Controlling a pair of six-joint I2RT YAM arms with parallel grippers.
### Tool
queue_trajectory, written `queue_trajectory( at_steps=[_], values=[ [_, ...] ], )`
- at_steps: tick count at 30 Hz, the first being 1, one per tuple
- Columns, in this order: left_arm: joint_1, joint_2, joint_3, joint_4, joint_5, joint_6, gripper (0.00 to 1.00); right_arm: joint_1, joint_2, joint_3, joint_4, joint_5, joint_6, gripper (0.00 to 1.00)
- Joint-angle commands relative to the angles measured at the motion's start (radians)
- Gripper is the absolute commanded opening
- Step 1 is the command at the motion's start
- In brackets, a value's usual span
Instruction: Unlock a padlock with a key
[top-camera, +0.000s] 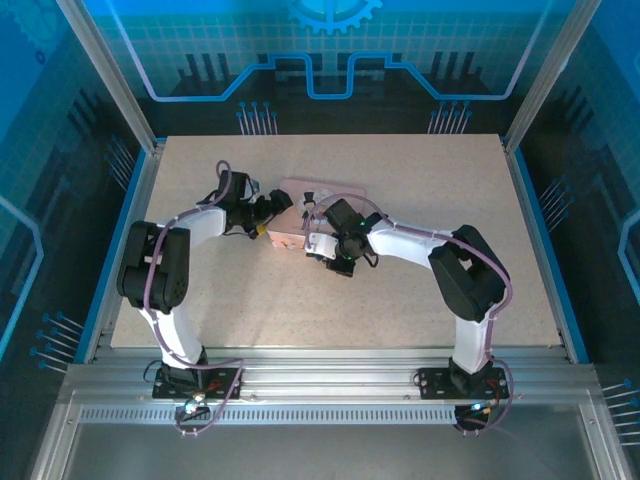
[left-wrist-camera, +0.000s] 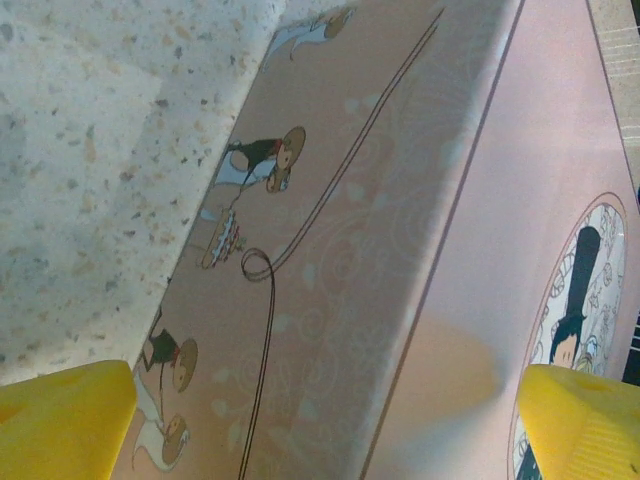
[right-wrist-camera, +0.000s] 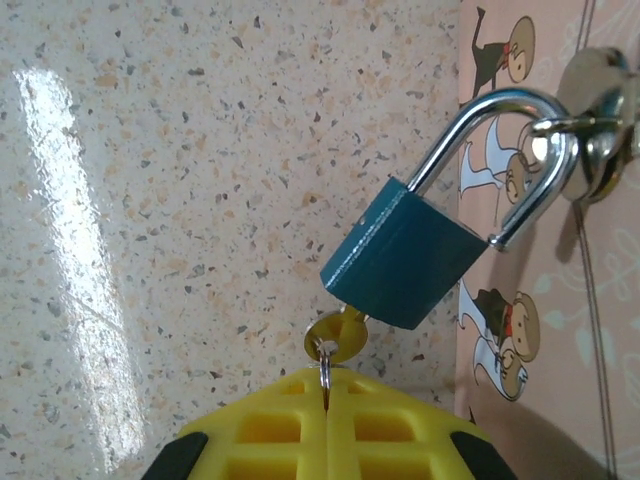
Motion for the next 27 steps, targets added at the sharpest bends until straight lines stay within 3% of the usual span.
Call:
queue_trajectory(
  at_steps=[1,10,21,27],
  values=[
    [-0.006,-0.032,-0.011,0.025,0.03,-0.014,0.99,0.031,0.014,0.046,-0.012,-0.008,-0.003,0.0],
    [-0.017,-0.024,0.001,0.02,0.035,-0.011,0.99,0.025,0.104,0.211,-0.066,-0.013,-0.09,0.0],
    [-0.018,-0.032,0.012,-0.012,0.025,0.019,0.99,-0.029,0.049,0.153,0.111,0.046,-0.245,0.0],
    [-0.017,-0.008,0.05,-0.027,0.023,0.029,0.99,-0.057,0.056,0.183,0.111,0.038,-0.281,0.0]
  ],
)
